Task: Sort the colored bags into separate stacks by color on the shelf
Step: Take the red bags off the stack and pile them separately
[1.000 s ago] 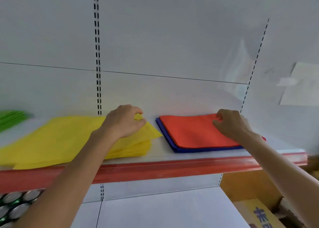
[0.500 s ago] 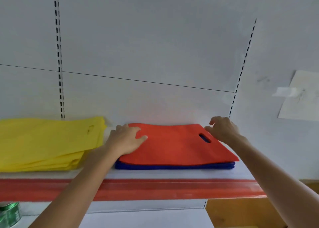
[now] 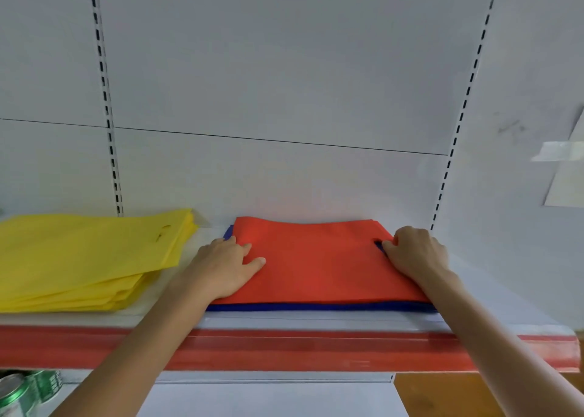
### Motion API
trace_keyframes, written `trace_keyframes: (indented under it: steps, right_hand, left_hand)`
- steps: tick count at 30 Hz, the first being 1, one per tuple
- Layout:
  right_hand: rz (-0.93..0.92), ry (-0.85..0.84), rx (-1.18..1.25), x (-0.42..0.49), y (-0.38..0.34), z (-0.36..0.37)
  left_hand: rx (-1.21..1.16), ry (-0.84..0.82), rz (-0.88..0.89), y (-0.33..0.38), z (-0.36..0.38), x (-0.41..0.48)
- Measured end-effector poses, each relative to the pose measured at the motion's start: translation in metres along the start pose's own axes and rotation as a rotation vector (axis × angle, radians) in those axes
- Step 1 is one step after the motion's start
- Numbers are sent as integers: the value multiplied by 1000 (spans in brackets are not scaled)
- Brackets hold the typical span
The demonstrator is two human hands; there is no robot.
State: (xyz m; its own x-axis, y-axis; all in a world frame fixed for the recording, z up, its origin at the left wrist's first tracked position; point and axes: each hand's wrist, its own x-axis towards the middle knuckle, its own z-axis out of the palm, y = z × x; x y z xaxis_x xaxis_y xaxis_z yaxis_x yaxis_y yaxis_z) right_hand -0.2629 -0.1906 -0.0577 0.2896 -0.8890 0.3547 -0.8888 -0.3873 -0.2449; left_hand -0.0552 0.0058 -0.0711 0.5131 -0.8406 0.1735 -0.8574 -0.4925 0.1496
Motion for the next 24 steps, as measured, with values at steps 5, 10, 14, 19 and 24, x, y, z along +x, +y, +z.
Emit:
trace_keyframes:
  steps: [5,10,14,19,24]
  right_hand:
    - [21,26,36,1,5,4]
    - [-56,83,-45,0,2,2]
    - [-105,146,-98,-3,-1,0]
    - [-137,159,-220,-8,-2,-4]
    - [-146,181,-169,-7,-3,-5]
  left_hand:
    - [-15,103,66,-1,2,1]
    - [-143,180,106,-2,5,5]
    - [-275,211,34,-1,5,3]
    - [-355,205,-80,0,3,1]
    - [-449,233,-95,-2,0,1]
